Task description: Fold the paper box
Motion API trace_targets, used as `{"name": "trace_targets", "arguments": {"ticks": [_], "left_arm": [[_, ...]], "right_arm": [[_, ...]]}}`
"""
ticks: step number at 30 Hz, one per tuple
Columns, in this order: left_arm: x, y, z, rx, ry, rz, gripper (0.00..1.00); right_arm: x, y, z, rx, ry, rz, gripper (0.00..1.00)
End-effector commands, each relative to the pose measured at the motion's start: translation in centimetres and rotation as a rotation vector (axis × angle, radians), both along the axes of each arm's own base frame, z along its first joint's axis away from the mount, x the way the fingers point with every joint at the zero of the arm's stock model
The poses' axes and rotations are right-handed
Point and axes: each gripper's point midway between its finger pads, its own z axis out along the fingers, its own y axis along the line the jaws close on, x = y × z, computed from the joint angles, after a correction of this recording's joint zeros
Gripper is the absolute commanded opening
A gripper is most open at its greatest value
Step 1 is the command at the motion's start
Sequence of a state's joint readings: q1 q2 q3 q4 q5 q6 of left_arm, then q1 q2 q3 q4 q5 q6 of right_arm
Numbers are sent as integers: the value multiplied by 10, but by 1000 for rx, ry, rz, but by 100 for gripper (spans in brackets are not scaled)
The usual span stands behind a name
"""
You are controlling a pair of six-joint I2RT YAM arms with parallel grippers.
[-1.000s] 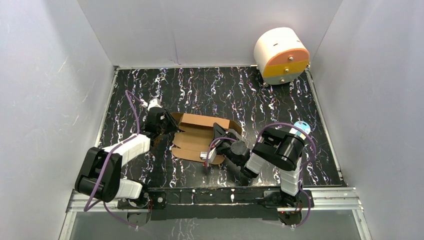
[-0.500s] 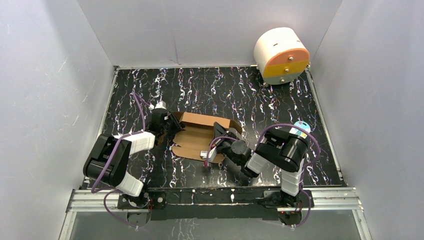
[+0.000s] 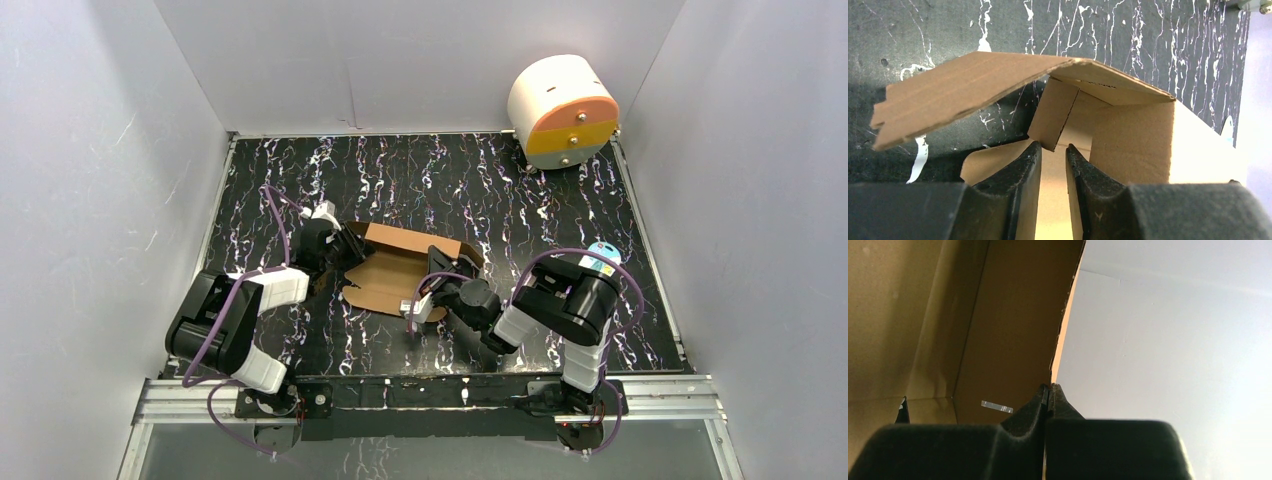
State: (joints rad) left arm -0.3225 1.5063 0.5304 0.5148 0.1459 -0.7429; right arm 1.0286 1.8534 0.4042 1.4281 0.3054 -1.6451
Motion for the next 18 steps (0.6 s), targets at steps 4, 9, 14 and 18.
{"name": "trace_targets", "arguments": {"ticks": [4, 9, 14, 18], "left_arm": [[6, -10, 11, -13, -85, -66, 23], [4, -15, 11, -34, -87, -94, 23], [-2, -3, 12, 11, -104, -64, 23], [-7, 9, 13, 65, -109, -43, 22]], "right_arm": [[4, 7, 0, 16, 33, 2, 0], [6, 5, 0, 19, 33, -6, 0], [6, 1, 3, 27, 37, -11, 0], [7, 1, 2, 27, 41, -13, 0]]}}
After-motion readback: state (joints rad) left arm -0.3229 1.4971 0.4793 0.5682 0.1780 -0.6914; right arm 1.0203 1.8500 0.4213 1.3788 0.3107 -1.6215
